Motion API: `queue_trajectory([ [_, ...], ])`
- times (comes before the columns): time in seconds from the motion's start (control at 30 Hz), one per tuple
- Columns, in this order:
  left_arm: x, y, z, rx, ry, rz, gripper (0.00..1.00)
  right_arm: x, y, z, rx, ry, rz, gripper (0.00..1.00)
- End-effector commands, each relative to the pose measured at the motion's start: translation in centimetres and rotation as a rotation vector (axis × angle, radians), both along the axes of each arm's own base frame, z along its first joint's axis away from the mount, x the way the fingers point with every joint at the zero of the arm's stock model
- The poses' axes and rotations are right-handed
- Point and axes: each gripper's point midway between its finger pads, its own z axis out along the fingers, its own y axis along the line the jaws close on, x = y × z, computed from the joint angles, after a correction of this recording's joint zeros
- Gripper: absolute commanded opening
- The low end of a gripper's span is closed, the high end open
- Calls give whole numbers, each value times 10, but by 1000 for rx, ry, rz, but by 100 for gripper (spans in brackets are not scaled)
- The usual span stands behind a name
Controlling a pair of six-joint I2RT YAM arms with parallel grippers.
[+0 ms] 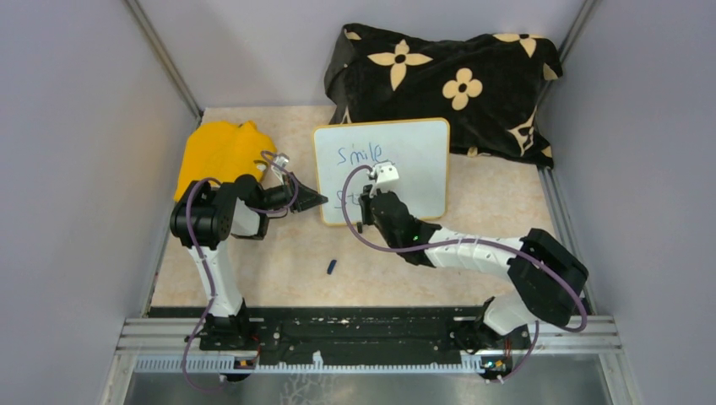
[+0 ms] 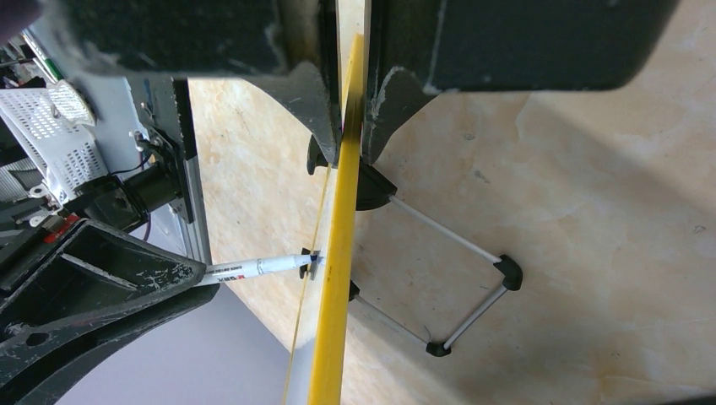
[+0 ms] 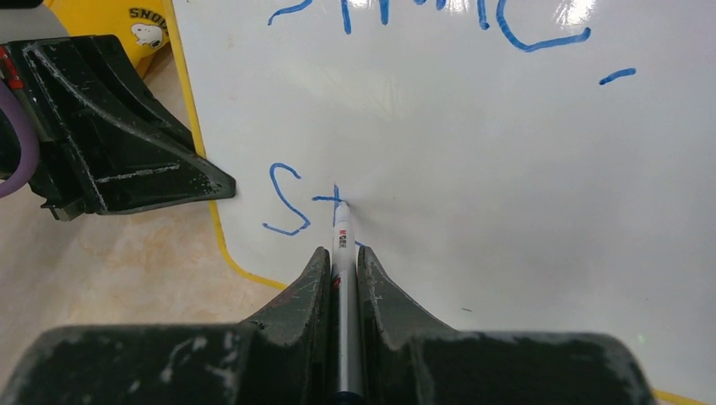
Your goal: Write a sentence on the whiteboard
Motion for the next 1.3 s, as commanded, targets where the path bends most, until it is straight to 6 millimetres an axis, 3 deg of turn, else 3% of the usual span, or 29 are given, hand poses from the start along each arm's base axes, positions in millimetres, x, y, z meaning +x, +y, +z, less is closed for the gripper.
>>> queue_trajectory([
  [0.0, -1, -5, -8, 9, 26, -12, 0, 7, -22, 10, 14, -25, -76, 0],
  [0.23, -2, -6, -8, 11, 22, -17, 0, -1, -19, 26, 72, -55, -25, 0],
  [0.43, -2, -6, -8, 11, 25, -17, 0, -6, -29, 40, 95, -83, -32, 0],
  [0.63, -2, -7, -8, 12, 24, -17, 0, -4, -36, 33, 68, -76, -59, 0],
  [1.27, -2, -7, -10, 13, 32, -18, 0, 10, -29, 29, 32, -67, -76, 0],
])
